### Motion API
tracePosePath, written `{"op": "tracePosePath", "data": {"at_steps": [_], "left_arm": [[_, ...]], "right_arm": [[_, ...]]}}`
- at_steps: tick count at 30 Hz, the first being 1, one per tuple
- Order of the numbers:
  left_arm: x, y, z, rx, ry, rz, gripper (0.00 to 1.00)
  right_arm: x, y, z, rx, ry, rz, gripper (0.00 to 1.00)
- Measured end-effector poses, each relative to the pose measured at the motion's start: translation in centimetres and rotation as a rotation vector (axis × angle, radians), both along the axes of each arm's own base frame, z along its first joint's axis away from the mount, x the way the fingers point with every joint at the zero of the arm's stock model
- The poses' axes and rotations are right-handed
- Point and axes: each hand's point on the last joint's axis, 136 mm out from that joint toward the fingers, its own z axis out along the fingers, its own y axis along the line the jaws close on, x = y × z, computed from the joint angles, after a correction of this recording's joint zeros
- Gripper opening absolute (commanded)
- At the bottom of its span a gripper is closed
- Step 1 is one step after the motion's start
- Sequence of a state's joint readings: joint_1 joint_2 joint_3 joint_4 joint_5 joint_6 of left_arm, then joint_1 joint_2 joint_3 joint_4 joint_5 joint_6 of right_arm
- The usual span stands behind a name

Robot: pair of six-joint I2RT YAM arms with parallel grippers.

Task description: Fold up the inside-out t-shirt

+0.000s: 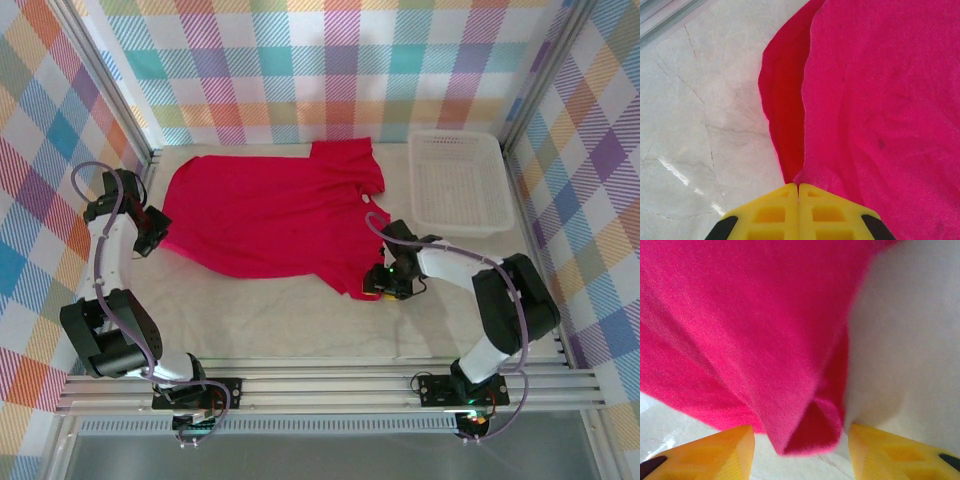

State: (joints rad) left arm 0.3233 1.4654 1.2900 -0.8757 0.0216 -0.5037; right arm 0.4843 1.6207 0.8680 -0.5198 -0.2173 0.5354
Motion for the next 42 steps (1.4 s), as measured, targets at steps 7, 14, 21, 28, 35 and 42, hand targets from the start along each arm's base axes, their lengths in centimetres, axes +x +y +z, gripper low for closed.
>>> {"op": "tracePosePath", "data": {"at_steps": [7,14,21,28,35,42], "left_arm": [[0.3,0.0,0.2,0.002,-0.013,-0.001,0.00],[0.3,0.0,0.3,0.002,-0.017,-0.002,0.00],[2.4,0.1,5.2,0.000,-0.132,-0.009,0.00],[6.6,0.2,18.2,0.005,-0.460,-0.001,0.00],[4.1,0.1,30.0,0.024,-0.782,0.056,0.00],[-4.8,-1.8,40.5,0.140,-1.084,0.093,0.00]], "right_arm": [[-0.2,-0.5,-0.5,-0.055,0.045,-0.018,0.04],[1.4,2.6,1.9,0.012,-0.025,0.034,0.00],[8.1,2.6,12.9,0.070,-0.321,0.009,0.00],[15.0,-2.0,31.3,0.117,-0.758,-0.118,0.00],[11.5,-4.6,46.8,0.173,-1.152,-0.118,0.00],[2.4,-7.4,55.7,0.227,-1.465,-0.087,0.00]]}}
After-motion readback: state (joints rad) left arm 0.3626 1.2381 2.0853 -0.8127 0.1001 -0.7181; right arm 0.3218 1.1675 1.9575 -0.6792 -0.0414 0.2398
